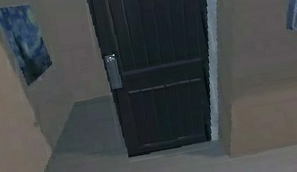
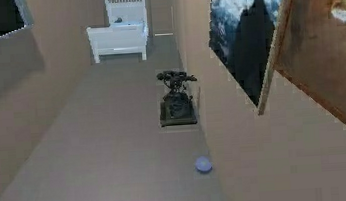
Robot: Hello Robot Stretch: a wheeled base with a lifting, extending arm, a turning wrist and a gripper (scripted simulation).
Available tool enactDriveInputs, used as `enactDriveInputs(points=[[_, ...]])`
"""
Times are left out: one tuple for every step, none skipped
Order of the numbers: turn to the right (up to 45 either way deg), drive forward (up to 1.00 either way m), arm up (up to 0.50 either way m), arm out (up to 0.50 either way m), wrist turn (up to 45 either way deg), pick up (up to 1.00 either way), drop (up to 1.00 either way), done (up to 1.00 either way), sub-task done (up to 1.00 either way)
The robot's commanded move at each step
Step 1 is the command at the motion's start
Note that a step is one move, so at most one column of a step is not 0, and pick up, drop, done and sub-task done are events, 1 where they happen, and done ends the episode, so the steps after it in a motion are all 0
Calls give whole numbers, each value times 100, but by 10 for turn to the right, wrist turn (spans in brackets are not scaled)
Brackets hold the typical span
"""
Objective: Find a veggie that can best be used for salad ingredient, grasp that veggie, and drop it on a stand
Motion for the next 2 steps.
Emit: enactDriveInputs(points=[[0, 65, 0, 0, 0, 0, 0, 0, 0], [-450, 0, 0, 0, 0, 0, 0, 0, 0]])
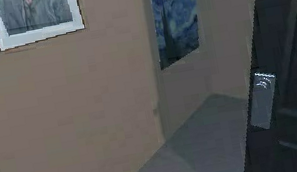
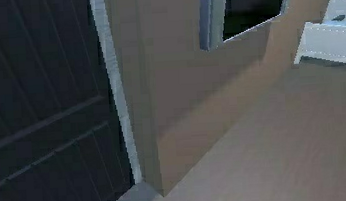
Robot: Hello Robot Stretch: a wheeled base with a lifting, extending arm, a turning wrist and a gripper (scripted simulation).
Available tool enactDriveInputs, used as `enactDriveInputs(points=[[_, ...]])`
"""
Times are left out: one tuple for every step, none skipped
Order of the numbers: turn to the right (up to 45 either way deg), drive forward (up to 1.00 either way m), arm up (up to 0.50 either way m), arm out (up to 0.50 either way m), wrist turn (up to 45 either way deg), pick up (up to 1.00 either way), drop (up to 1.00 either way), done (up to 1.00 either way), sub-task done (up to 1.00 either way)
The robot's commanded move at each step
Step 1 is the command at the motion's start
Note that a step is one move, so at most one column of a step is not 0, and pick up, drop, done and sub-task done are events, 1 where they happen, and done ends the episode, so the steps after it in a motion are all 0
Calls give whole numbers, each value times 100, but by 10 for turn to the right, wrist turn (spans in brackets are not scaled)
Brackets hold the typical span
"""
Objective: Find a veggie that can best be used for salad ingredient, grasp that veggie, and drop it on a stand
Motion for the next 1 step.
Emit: enactDriveInputs(points=[[-30, 0, 0, 0, 0, 0, 0, 0, 0]])
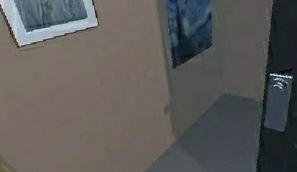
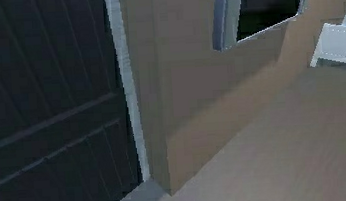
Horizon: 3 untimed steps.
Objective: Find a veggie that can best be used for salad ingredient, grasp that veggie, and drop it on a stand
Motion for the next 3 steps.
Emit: enactDriveInputs(points=[[0, 45, 0, 0, 0, 0, 0, 0, 0], [150, 0, 0, 0, 0, 0, 0, 0, 0], [0, 35, 0, 0, 0, 0, 0, 0, 0]])
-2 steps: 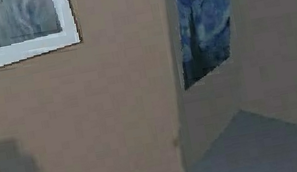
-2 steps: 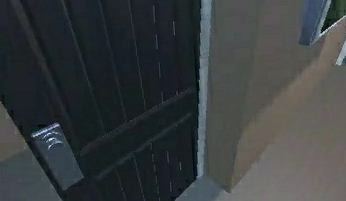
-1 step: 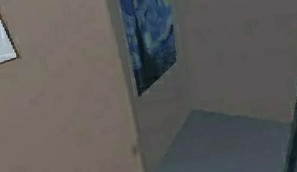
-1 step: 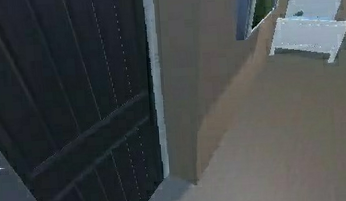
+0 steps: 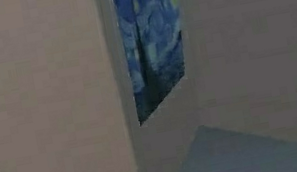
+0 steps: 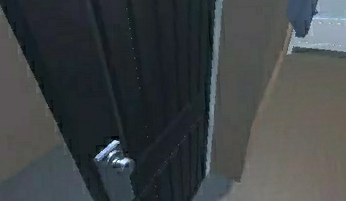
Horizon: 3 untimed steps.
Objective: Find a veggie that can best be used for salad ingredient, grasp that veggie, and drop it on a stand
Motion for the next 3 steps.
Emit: enactDriveInputs(points=[[90, 0, 0, 0, 0, 0, 0, 0, 0], [0, 80, 0, 0, 0, 0, 0, 0, 0], [450, 0, 0, 0, 0, 0, 0, 0, 0]])
